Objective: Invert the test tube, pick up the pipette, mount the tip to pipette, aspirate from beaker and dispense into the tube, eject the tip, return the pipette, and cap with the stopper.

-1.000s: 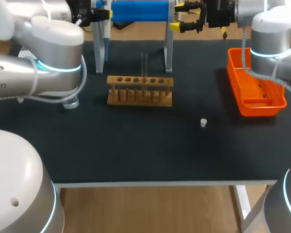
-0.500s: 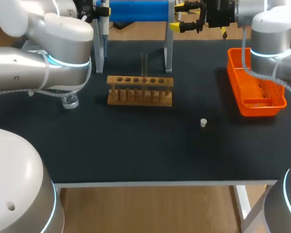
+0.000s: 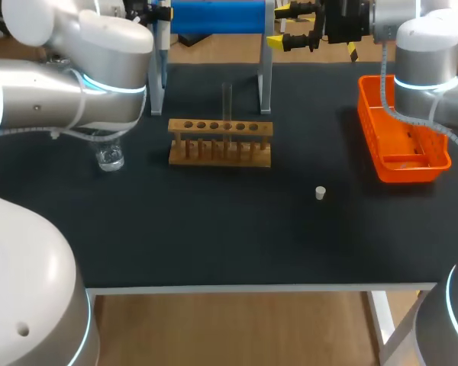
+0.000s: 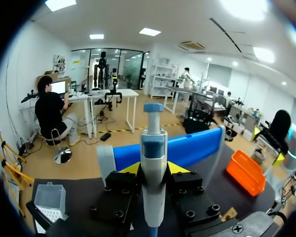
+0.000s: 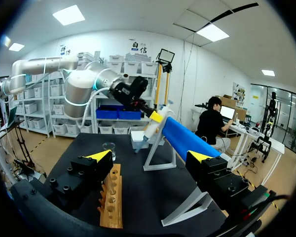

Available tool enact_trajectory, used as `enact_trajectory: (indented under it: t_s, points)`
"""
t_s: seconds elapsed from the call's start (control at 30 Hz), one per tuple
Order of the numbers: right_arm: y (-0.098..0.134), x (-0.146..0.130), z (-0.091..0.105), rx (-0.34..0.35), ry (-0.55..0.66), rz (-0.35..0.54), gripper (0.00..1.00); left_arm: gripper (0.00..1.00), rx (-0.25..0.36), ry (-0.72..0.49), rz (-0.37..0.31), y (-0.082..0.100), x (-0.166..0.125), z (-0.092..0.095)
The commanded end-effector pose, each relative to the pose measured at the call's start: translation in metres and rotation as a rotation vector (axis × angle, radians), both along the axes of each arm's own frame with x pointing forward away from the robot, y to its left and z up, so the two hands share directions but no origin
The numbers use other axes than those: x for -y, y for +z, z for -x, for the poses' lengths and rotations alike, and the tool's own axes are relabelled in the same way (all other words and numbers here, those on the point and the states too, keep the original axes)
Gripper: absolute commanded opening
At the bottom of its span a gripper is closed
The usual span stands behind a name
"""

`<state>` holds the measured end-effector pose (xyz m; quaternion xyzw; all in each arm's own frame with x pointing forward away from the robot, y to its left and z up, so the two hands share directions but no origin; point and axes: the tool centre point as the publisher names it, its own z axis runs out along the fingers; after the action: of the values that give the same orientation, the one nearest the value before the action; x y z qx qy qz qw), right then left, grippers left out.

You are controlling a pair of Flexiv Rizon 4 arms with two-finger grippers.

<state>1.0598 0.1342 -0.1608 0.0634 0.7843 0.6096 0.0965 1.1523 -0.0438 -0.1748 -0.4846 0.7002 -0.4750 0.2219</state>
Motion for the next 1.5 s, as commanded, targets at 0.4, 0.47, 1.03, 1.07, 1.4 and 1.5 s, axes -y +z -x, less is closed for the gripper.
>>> enact_trajectory:
  t_s: [0.4,0.47,1.03,1.07,1.4,1.5]
  points:
    - [0.001,0.001,-0.001,-0.002,0.004,0.002,1.00,0.00,-0.051,0.005,-0.017,-0.014,0.009,-0.016]
    - [0.001,0.001,-0.001,-0.002,0.004,0.002,1.00,0.00,-0.060,0.006,-0.012,-0.017,0.009,-0.015]
    - [0.001,0.001,-0.001,-0.002,0.004,0.002,1.00,0.00,-0.085,0.012,0.000,-0.027,0.008,-0.015]
    - [0.001,0.001,-0.001,-0.002,0.004,0.002,1.00,0.00,-0.085,0.012,0.001,-0.027,0.008,-0.015]
    - [0.001,0.001,-0.001,-0.002,0.004,0.002,1.00,0.36,-0.094,0.004,0.013,-0.031,0.013,-0.018]
    - [0.001,0.001,-0.001,-0.002,0.004,0.002,1.00,0.31,-0.096,0.001,0.017,-0.032,0.013,-0.019]
